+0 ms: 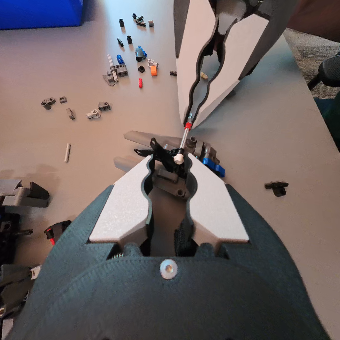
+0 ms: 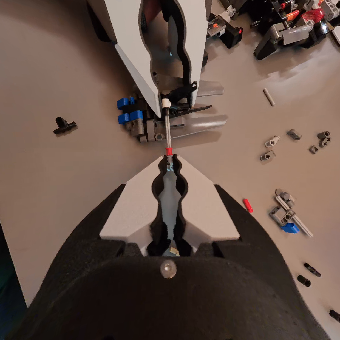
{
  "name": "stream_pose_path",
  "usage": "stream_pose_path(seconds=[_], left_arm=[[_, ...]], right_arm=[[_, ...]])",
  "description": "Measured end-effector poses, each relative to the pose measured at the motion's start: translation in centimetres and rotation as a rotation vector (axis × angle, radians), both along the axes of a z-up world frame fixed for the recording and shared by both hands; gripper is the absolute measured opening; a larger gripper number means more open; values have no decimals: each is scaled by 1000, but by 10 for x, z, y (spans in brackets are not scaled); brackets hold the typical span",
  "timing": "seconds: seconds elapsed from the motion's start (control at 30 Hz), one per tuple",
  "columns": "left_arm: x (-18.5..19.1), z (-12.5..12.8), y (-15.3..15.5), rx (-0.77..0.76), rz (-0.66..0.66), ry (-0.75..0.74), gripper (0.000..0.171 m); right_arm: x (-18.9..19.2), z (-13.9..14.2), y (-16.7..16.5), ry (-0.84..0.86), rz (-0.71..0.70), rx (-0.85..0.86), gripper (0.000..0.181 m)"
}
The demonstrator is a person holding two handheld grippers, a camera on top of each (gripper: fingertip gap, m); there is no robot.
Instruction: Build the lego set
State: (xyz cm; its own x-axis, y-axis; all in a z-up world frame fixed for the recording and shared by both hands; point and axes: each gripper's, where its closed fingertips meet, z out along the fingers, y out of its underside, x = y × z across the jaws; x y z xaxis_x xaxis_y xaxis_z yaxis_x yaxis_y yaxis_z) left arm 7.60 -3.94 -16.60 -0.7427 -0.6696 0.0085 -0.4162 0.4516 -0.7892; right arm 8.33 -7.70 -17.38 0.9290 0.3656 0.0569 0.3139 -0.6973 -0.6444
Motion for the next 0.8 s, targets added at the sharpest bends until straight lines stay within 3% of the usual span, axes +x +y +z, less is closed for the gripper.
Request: stream_pose_path(seconds=[0.23,0.37,0.8], left_arm=[[0,0,0,4,4,-4,30],[-2,4,2,-9,-11,17,40],[-5,1,4,-26,-52,28,23]], right_arm=[[0,-1,2,-6,10,-10,3],[1,-1,2,14,-4,1,3],[0,0,2,-25,-16,-7,3]])
